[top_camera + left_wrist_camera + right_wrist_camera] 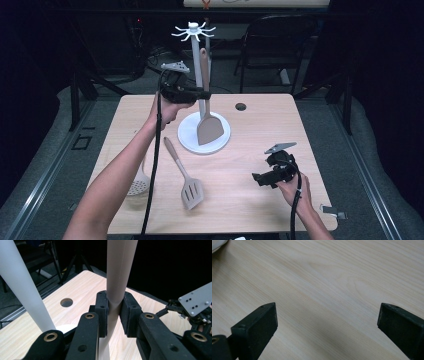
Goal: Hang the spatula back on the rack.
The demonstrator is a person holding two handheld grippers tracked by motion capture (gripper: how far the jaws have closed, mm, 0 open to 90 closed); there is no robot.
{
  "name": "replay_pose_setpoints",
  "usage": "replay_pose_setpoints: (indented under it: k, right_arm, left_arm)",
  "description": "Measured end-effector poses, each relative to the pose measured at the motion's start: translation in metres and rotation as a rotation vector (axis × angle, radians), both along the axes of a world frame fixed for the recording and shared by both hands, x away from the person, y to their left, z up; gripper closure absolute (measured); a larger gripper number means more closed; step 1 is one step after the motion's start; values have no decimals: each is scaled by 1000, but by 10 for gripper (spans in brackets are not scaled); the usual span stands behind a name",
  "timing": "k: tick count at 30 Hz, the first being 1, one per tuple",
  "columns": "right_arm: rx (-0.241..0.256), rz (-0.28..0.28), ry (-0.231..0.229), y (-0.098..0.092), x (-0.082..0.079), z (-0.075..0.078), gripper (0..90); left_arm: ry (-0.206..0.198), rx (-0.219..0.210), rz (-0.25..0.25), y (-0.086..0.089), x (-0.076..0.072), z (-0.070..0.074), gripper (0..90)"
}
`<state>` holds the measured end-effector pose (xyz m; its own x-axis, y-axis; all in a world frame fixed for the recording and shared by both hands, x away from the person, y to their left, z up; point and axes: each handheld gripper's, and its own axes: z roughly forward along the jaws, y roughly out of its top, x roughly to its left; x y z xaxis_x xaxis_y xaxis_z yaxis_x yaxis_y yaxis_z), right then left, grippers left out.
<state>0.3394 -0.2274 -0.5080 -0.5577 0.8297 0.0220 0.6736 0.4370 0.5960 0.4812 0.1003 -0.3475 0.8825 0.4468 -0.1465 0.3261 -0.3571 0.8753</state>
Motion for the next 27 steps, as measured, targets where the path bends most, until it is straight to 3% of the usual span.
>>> replay_pose_setpoints:
  k: [10, 18, 27]
  right_arm:
    - [-2, 3, 0, 0, 0, 0, 25]
    - [-3, 2, 0, 0, 0, 0, 25]
    - [-11, 1, 5, -1, 1, 0, 25]
  left_arm:
    - [-5, -10, -1, 0, 5, 13, 773]
    - [7, -29, 8, 3, 9, 16, 774]
    - [58, -71, 16, 8, 17, 12, 774]
